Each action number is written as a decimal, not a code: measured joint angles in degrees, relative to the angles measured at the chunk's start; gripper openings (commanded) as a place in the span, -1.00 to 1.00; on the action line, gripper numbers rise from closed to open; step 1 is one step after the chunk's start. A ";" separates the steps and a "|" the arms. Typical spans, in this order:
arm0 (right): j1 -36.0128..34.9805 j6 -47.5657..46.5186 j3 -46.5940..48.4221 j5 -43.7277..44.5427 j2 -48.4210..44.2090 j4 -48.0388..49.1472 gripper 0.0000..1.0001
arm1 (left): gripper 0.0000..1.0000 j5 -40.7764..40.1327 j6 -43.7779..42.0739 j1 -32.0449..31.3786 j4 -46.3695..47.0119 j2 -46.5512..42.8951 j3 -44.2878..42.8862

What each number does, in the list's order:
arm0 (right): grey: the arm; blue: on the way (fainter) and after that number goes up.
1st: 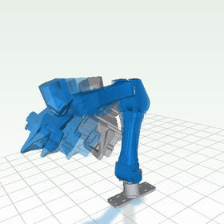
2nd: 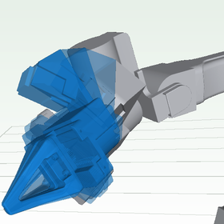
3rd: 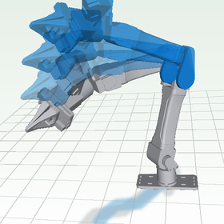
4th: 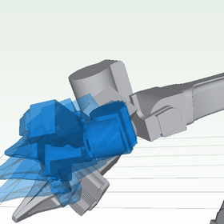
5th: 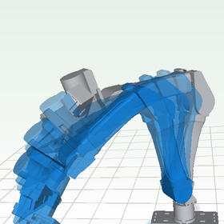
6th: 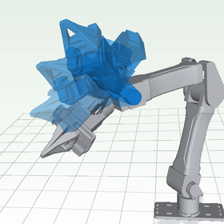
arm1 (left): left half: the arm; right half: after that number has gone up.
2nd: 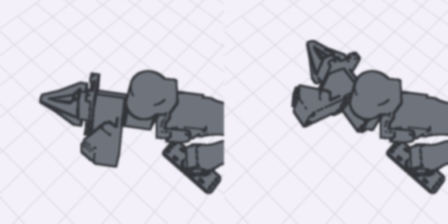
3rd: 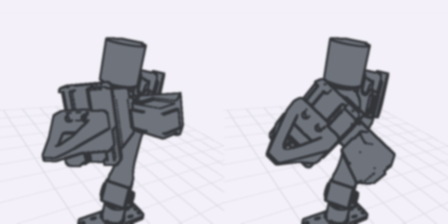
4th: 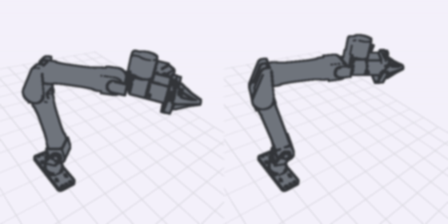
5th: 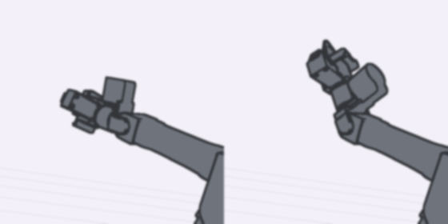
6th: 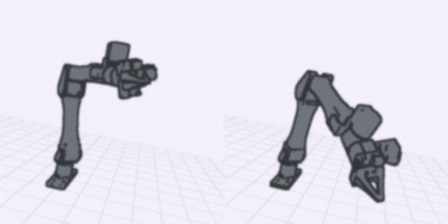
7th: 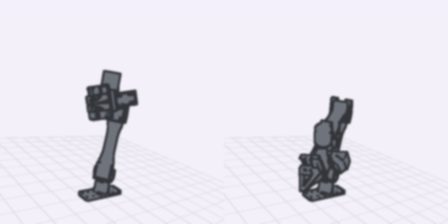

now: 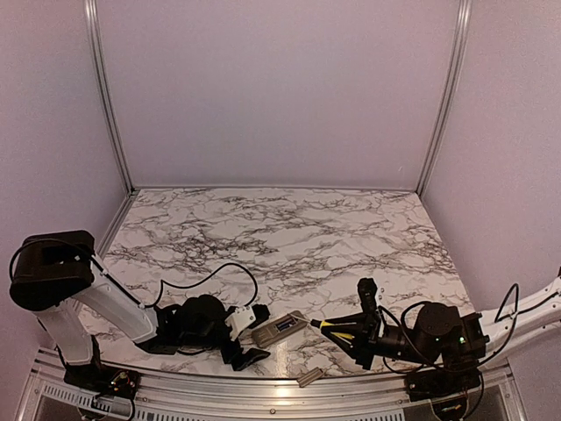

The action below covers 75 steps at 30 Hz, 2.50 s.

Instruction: Unload the batteries from the remote control

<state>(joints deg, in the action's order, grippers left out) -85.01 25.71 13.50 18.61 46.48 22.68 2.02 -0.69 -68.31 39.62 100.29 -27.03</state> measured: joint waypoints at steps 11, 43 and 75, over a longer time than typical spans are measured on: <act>0.00 -0.87 0.00 1.36 1.07 0.07 -1.00 | 0.98 -1.03 -0.72 -0.02 7.02 -0.07 3.32; 0.00 -3.23 0.00 6.21 1.03 -0.85 -1.00 | -0.03 -4.94 -2.82 -1.44 13.94 9.09 -1.88; 0.00 -3.13 4.68 11.67 -3.80 -11.56 -1.00 | -1.00 -15.13 -12.96 -4.46 10.08 -0.55 -1.75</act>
<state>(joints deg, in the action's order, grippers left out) -85.01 22.59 18.17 30.28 42.68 11.11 -13.10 -13.65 -72.77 49.69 99.74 -28.77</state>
